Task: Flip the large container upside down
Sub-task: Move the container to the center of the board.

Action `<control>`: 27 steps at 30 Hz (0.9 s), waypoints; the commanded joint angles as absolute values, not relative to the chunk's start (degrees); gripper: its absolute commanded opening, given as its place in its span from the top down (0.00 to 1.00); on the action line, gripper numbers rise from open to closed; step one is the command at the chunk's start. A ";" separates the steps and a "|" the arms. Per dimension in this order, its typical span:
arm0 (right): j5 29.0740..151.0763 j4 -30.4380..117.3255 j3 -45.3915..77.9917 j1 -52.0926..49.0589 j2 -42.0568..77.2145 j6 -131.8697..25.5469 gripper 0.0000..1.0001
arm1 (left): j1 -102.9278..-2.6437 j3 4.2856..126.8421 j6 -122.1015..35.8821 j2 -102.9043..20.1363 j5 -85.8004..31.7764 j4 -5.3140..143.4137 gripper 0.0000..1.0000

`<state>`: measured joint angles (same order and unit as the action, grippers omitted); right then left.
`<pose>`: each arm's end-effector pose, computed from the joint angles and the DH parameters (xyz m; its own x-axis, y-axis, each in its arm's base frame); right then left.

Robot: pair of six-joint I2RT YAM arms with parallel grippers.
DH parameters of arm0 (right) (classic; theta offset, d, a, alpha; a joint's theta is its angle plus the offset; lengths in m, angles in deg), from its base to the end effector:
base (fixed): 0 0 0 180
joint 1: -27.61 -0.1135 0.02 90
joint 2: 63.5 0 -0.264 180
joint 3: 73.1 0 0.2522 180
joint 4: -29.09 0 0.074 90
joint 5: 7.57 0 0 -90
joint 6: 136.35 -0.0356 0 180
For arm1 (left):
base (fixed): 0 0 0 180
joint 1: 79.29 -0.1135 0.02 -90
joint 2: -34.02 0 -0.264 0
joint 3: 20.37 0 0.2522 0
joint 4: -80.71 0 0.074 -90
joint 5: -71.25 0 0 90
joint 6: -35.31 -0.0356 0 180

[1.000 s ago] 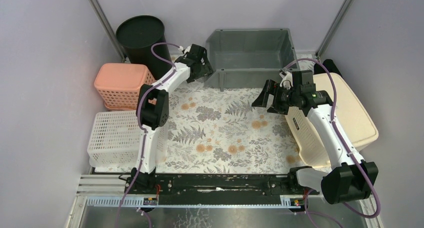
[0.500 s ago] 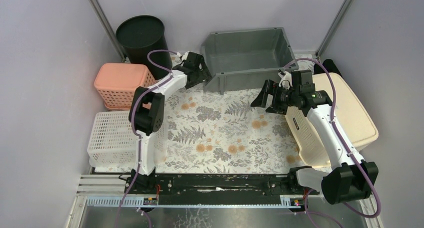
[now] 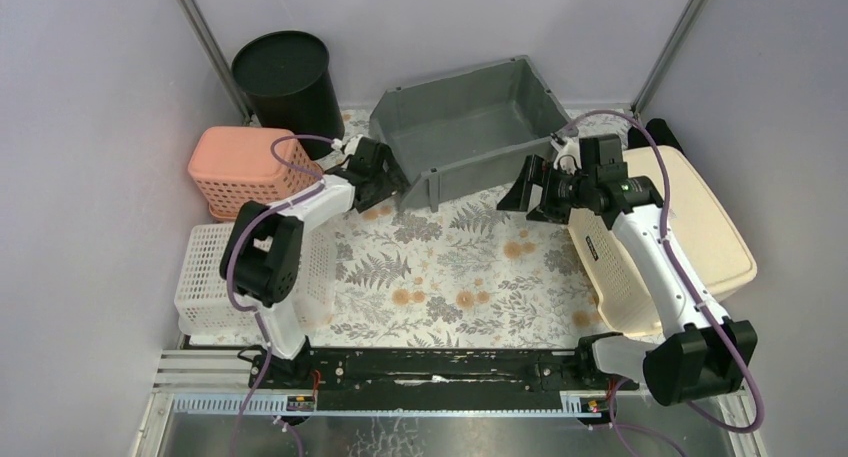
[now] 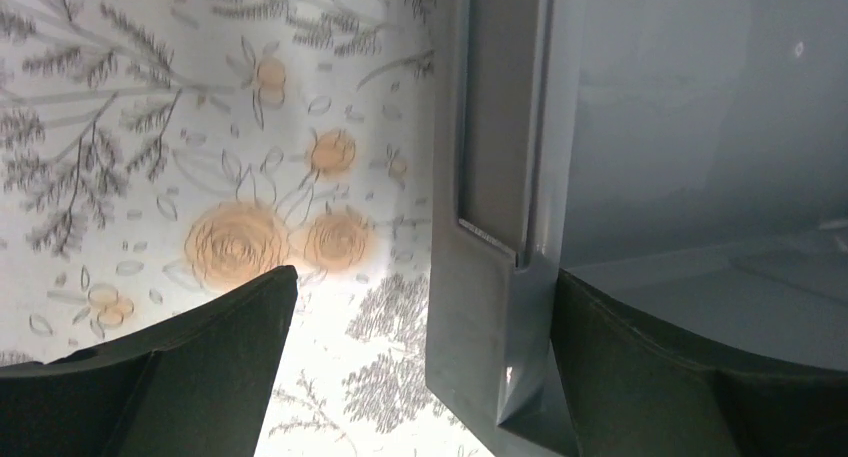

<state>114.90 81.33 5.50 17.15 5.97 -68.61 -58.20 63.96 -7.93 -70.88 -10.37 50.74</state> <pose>0.2447 0.0646 0.3297 -0.8260 0.1725 -0.5367 -0.2439 0.7490 0.6161 0.3689 -0.1367 0.1957 -0.6899 -0.5064 -0.5173 -0.3401 0.8576 -0.3859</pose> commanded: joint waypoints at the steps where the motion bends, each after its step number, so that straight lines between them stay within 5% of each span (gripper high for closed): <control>1: 115.09 81.58 14.65 16.65 9.22 -66.75 0.04 | -55.82 55.74 -7.75 -67.17 -8.21 46.73 0.02; 17: 94.09 100.04 74.04 19.54 49.32 -54.06 0.05 | -52.56 39.93 -7.49 -49.81 -8.03 44.00 0.02; 27: 89.45 91.78 68.55 21.53 57.54 -44.33 0.11 | -50.93 35.19 -8.11 -43.04 -8.94 40.44 0.03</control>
